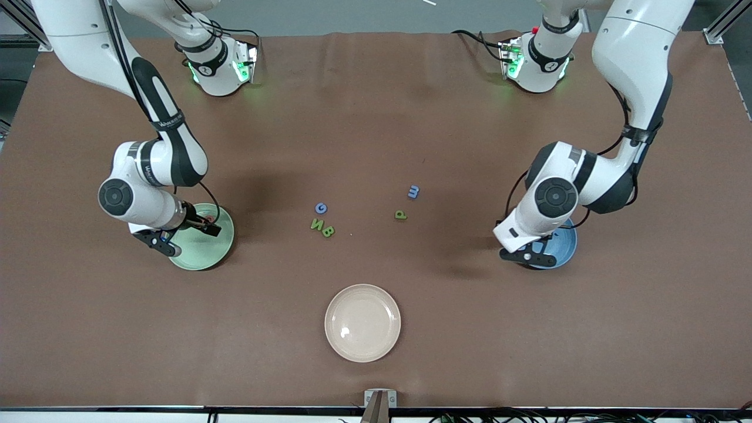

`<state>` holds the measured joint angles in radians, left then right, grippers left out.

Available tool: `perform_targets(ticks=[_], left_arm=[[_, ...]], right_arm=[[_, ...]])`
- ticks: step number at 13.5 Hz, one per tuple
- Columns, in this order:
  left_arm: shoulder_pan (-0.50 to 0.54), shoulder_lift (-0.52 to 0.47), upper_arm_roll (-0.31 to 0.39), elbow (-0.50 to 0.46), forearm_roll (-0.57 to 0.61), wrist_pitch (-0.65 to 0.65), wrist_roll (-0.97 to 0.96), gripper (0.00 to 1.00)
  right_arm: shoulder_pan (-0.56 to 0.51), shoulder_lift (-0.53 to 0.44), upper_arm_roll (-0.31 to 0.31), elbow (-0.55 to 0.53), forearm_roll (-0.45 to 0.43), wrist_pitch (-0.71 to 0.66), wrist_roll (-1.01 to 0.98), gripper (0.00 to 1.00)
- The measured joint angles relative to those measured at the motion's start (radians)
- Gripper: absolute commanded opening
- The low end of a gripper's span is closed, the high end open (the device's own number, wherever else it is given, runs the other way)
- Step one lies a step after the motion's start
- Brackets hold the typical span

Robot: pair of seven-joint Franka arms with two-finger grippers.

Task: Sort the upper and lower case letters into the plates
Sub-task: 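Drop the u into the blue plate while the right gripper reaches N, then reach the green p with the left gripper while the right gripper grasps N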

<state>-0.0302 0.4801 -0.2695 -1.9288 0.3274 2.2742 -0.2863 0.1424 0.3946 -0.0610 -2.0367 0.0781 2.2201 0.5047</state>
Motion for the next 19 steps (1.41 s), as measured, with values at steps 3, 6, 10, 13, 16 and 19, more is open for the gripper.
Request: perform_targets(ticks=[3, 6, 10, 13, 16, 19], left_arm=[[0.094, -0.005, -0.003, -0.115, 0.062, 0.142, 0.050, 0.11], [0.150, -0.006, -0.006, -0.188, 0.110, 0.209, 0.063, 0.12], [0.195, -0.018, -0.042, -0.225, 0.122, 0.233, 0.066, 0.30], [0.245, -0.019, -0.096, -0.231, 0.122, 0.237, 0.069, 1.00], [0.254, -0.029, -0.124, -0.218, 0.122, 0.239, 0.068, 1.00], [0.257, -0.046, -0.183, -0.149, 0.122, 0.140, 0.031, 1.00]], right_arm=[[0.069, -0.007, 0.004, 0.128, 0.002, -0.134, 0.002, 1.00], [0.162, 0.000, 0.009, 0.141, 0.003, -0.084, 0.003, 1.00], [0.241, 0.091, 0.009, 0.138, 0.003, 0.099, 0.055, 1.00], [0.295, 0.158, 0.010, 0.141, 0.003, 0.182, 0.158, 1.00], [0.345, 0.168, 0.010, 0.143, 0.003, 0.196, 0.261, 1.00], [0.395, 0.175, 0.010, 0.143, 0.003, 0.227, 0.350, 1.00]])
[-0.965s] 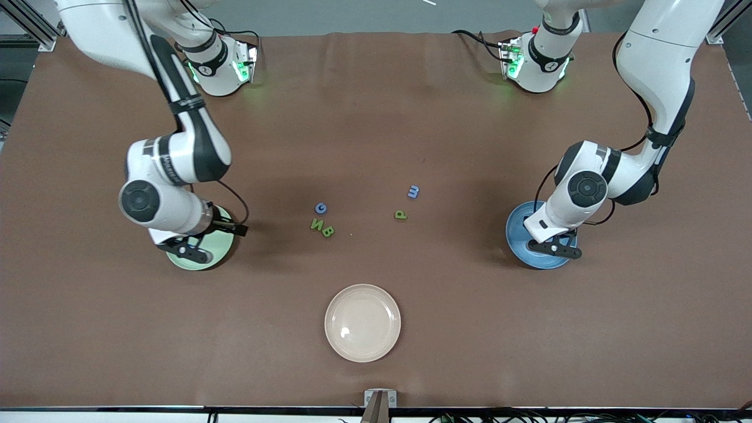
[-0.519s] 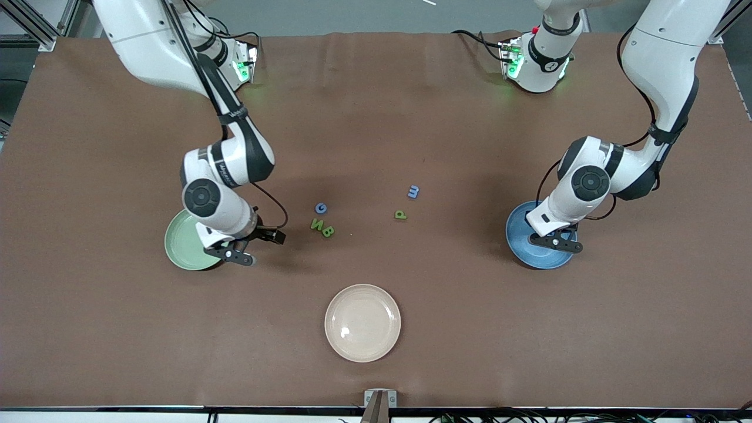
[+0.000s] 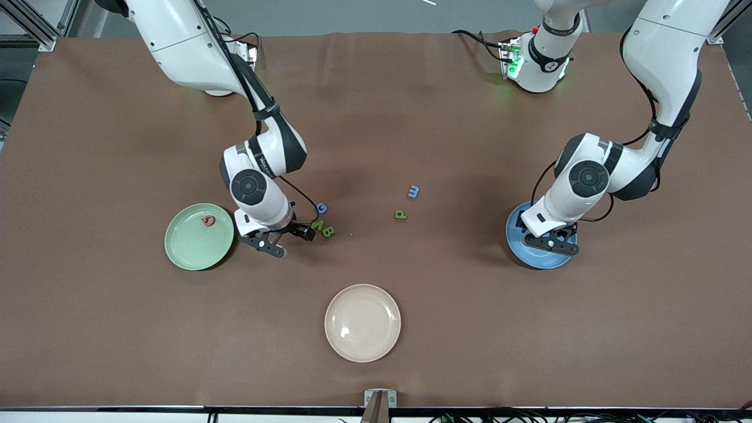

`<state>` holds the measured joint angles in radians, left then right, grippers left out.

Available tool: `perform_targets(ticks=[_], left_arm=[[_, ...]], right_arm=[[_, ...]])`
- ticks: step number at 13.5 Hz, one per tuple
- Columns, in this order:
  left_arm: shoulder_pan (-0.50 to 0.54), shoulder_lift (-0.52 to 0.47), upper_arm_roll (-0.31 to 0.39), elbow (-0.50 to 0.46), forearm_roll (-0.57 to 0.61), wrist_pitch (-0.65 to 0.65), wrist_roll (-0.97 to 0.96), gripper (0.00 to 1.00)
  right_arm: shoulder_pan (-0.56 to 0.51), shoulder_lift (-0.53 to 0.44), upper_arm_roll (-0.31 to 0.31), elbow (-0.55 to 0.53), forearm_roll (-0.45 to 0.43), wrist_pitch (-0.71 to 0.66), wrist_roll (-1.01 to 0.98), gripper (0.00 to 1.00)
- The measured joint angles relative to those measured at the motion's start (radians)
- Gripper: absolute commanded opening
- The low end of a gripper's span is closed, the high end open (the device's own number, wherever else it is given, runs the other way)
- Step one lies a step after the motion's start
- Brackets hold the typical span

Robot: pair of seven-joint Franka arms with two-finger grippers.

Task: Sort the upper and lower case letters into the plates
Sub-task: 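Reach the green p with the left gripper while the right gripper grasps N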

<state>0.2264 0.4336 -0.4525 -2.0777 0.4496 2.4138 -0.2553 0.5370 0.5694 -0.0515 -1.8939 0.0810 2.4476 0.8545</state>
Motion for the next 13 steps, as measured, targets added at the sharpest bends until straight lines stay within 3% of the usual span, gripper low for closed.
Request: perform_targets(ticks=[3, 5, 13], left_arm=[[-0.002, -0.003, -0.083, 0.105, -0.021, -0.136, -0.094, 1.00], [-0.027, 0.000, -0.120, 0.146, -0.032, -0.161, -0.191, 1.00], [-0.313, 0.175, -0.131, 0.323, -0.051, -0.163, -0.596, 1.00]], right_arm=[[0.038, 0.037, 0.000, 0.000, -0.001, 0.052, 0.057, 1.00], [0.047, 0.053, -0.001, 0.001, -0.001, 0.067, 0.070, 1.00], [0.047, 0.054, -0.015, 0.010, -0.002, 0.067, 0.070, 1.00]])
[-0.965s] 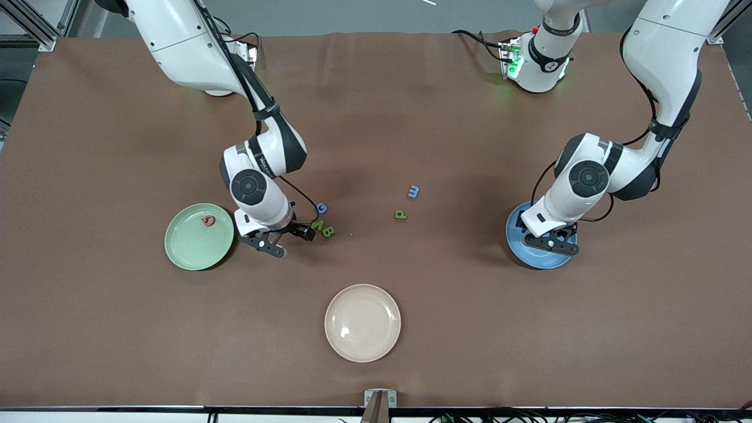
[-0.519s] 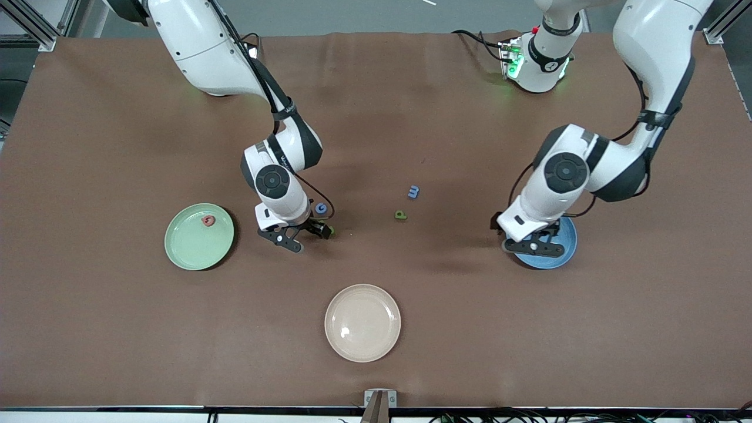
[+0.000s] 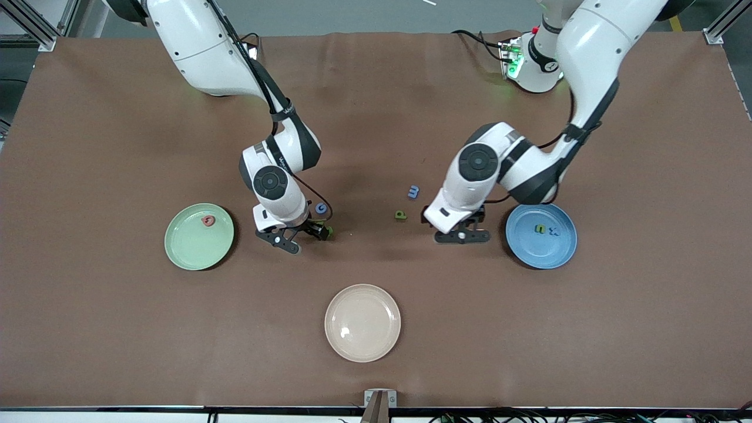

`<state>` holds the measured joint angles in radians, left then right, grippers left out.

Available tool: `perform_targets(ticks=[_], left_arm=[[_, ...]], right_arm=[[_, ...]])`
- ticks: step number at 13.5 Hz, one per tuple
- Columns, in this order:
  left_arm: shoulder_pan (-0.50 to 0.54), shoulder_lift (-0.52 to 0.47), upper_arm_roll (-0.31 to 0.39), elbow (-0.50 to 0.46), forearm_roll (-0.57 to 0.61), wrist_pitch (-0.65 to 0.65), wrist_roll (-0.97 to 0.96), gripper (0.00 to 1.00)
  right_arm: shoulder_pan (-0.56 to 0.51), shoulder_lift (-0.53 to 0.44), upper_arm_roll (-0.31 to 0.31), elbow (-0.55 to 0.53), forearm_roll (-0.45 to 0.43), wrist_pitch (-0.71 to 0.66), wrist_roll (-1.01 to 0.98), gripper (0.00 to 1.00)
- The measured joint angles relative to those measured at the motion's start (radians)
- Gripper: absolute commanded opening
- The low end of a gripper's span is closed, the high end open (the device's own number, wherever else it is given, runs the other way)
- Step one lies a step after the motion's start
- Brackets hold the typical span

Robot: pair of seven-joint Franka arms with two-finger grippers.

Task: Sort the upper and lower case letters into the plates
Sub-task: 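Reach the green p with the left gripper while the right gripper grasps N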

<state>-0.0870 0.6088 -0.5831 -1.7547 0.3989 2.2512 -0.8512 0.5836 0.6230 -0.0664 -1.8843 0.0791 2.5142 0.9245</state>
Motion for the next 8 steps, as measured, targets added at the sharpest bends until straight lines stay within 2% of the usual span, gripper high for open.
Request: perform_targets(ticks=[6, 7, 8], left_arm=[[-0.153, 0.129, 0.026, 0.102, 0.000, 0.000, -0.116, 1.00], [-0.161, 0.143, 0.029, 0.106, 0.000, 0.001, -0.117, 0.97], [-0.169, 0.154, 0.032, 0.108, 0.000, 0.004, -0.118, 0.91]], right_arm=[[0.000, 0.003, -0.007, 0.019, -0.010, -0.005, -0.001, 1.00], [0.000, 0.005, -0.007, 0.019, -0.017, -0.005, -0.001, 1.00], [0.000, 0.006, -0.007, 0.019, -0.021, -0.005, -0.001, 1.00]])
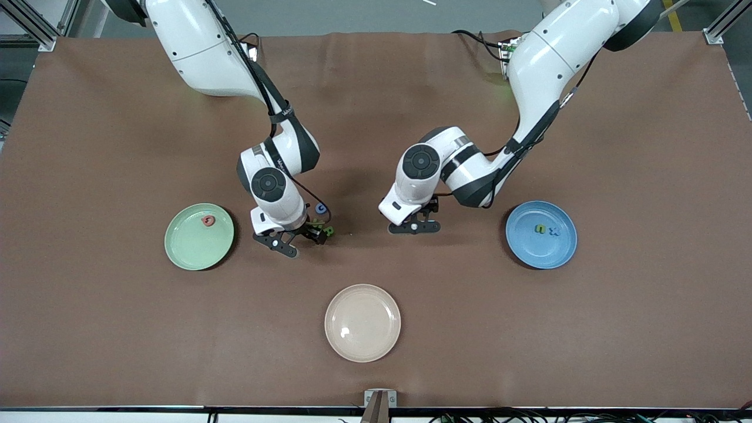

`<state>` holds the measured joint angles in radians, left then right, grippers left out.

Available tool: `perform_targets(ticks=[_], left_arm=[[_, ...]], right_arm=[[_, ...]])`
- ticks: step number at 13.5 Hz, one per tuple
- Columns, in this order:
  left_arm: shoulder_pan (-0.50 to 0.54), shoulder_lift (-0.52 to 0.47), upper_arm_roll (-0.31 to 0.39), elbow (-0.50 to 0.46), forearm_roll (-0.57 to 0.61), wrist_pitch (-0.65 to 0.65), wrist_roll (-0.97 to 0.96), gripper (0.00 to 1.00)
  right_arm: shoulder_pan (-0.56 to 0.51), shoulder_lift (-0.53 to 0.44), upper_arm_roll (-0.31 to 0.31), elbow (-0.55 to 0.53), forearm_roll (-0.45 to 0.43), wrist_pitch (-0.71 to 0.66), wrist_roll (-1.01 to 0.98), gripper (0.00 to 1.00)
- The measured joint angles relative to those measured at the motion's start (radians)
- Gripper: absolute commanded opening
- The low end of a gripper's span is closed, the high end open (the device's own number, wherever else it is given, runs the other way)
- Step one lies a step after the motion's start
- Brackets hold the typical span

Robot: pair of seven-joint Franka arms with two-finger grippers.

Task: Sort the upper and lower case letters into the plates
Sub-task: 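Reach the green p with the left gripper while the right gripper grasps N, then grasp the p with the left gripper while the right gripper lifts N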

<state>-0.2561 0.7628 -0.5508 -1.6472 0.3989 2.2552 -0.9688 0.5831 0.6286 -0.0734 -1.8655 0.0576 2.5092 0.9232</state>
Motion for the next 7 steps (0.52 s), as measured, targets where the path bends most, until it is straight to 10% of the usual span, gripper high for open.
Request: perform_targets(ticks=[7], left_arm=[[-0.095, 0.033, 0.086, 0.005, 0.000, 0.042, -0.004, 0.60]], right_arm=[[0.011, 0.006, 0.004, -0.014, -0.003, -0.010, 0.004, 1.00]])
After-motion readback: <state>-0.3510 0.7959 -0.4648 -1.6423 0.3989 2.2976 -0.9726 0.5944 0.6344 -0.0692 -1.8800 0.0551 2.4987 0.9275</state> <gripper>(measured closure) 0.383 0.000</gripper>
